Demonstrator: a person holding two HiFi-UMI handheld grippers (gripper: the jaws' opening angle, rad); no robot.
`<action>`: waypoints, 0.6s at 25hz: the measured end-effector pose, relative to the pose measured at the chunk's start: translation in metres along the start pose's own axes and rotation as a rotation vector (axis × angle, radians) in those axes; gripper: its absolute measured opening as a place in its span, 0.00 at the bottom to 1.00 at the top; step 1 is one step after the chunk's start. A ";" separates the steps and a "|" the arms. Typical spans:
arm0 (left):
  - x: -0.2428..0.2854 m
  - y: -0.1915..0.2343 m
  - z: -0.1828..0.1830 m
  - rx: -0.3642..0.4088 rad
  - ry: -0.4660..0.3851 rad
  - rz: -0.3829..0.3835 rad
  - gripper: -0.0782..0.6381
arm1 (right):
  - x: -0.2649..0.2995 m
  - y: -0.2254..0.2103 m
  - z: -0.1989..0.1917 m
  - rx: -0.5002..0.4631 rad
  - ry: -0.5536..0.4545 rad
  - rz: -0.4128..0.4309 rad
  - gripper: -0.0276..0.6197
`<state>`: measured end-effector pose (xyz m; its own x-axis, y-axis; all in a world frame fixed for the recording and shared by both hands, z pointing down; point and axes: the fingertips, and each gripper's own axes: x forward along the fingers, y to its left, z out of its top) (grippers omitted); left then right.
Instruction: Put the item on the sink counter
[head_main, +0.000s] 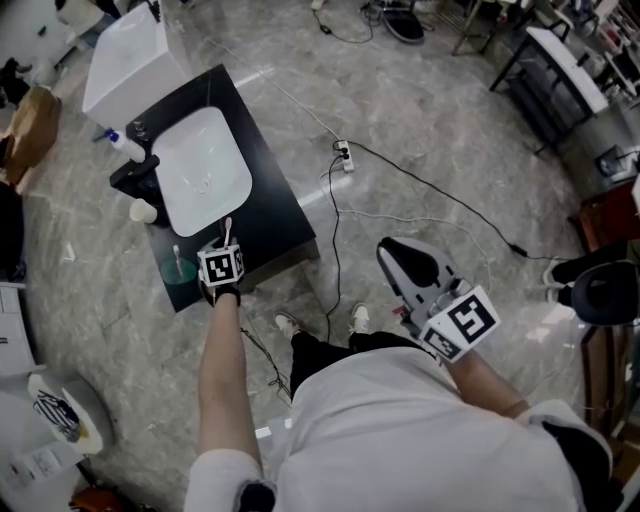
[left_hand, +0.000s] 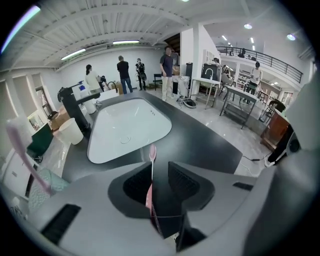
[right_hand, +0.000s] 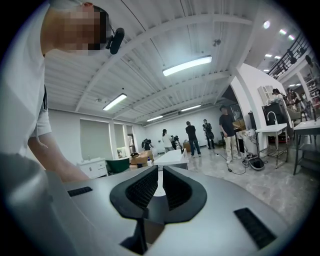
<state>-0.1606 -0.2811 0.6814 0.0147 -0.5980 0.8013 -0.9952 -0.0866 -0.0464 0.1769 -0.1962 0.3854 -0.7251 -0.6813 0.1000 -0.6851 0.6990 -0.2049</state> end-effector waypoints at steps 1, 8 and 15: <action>-0.004 -0.002 0.005 -0.012 -0.021 0.000 0.25 | 0.000 0.000 0.000 -0.001 -0.002 0.007 0.13; -0.045 -0.009 0.044 -0.117 -0.196 0.019 0.22 | 0.000 0.004 -0.002 -0.004 -0.006 0.075 0.13; -0.099 -0.015 0.064 -0.191 -0.347 0.057 0.13 | 0.003 0.005 0.003 -0.037 -0.009 0.162 0.13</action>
<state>-0.1407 -0.2720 0.5647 -0.0421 -0.8339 0.5503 -0.9950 0.0849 0.0525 0.1713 -0.1949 0.3819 -0.8256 -0.5610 0.0596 -0.5616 0.8072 -0.1818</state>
